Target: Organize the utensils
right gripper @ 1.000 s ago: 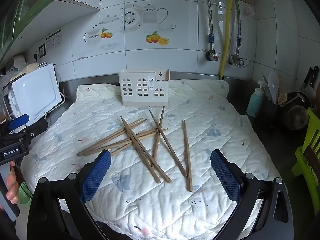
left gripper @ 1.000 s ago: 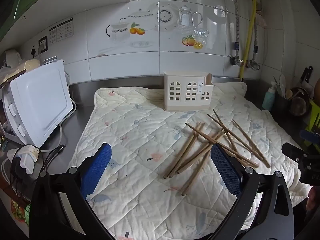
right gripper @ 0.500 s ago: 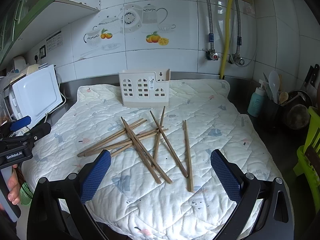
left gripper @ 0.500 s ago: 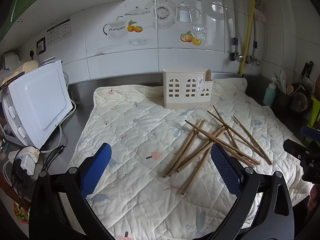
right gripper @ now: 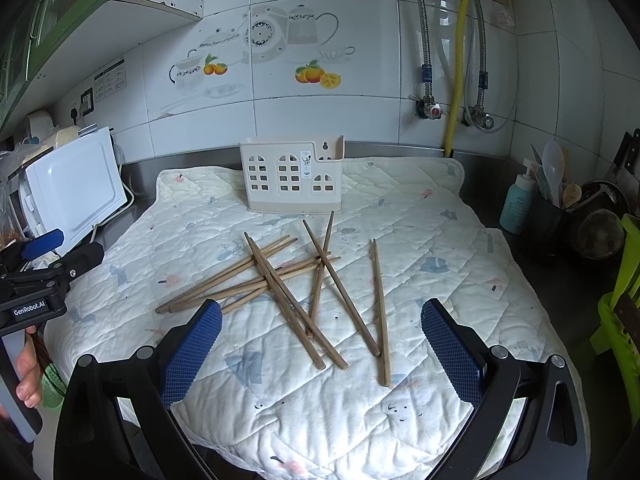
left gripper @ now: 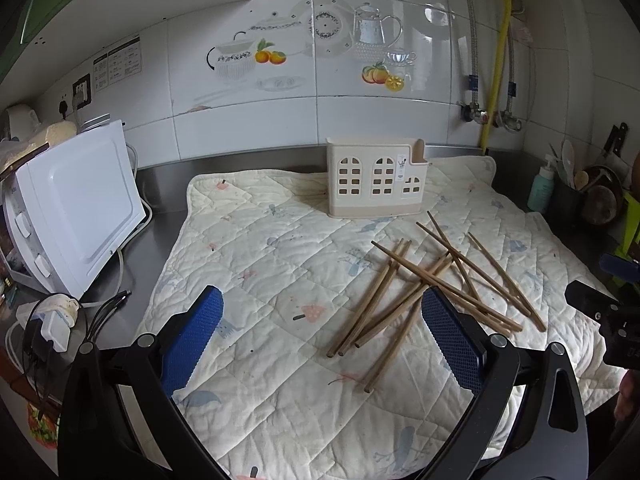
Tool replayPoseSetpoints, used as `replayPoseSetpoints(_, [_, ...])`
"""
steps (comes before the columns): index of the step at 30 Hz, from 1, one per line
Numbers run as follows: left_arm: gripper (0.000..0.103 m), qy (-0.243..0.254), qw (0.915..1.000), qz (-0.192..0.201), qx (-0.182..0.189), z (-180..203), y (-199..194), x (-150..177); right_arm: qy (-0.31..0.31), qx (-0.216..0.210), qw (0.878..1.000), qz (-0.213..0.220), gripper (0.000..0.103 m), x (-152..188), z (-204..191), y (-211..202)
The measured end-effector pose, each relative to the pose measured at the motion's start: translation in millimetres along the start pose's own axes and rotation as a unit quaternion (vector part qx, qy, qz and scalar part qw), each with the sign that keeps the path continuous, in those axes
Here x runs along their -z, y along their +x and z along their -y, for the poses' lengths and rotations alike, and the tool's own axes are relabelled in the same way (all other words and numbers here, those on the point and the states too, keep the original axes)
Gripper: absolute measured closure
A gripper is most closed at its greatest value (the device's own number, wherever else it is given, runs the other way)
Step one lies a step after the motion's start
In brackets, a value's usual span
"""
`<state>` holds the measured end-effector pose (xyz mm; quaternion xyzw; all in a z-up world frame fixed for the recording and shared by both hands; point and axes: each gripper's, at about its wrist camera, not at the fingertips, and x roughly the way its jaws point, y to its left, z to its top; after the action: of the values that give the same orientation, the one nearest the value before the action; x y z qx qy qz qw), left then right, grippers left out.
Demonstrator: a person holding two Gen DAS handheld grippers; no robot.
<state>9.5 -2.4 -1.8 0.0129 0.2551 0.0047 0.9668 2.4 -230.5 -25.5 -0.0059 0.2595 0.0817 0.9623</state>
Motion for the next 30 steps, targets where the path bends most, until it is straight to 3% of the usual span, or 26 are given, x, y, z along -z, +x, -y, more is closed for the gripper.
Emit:
replayPoseSetpoints(23, [0.005,-0.006,0.9998,-0.013,0.010,-5.5,14.0,2.0,-0.019,-0.017,1.000,-0.013,0.008,11.9,16.8,11.9])
replayPoseSetpoints(25, [0.005,-0.004,0.9999,-0.014,0.009,-5.3,15.8,3.6,-0.027,-0.021,0.999,-0.016,0.010,16.2,18.7,13.9])
replayPoseSetpoints(27, [0.005,-0.003,0.9998,-0.017,0.004,-4.4,20.7,2.3,-0.029,-0.035,0.999,-0.024,0.023,20.8,22.0,17.7])
replayPoseSetpoints(30, [0.005,-0.004,0.9998,-0.022,0.002,-5.0,25.7,3.3,-0.027,-0.048,0.998,-0.038,0.030,27.6,28.0,25.8])
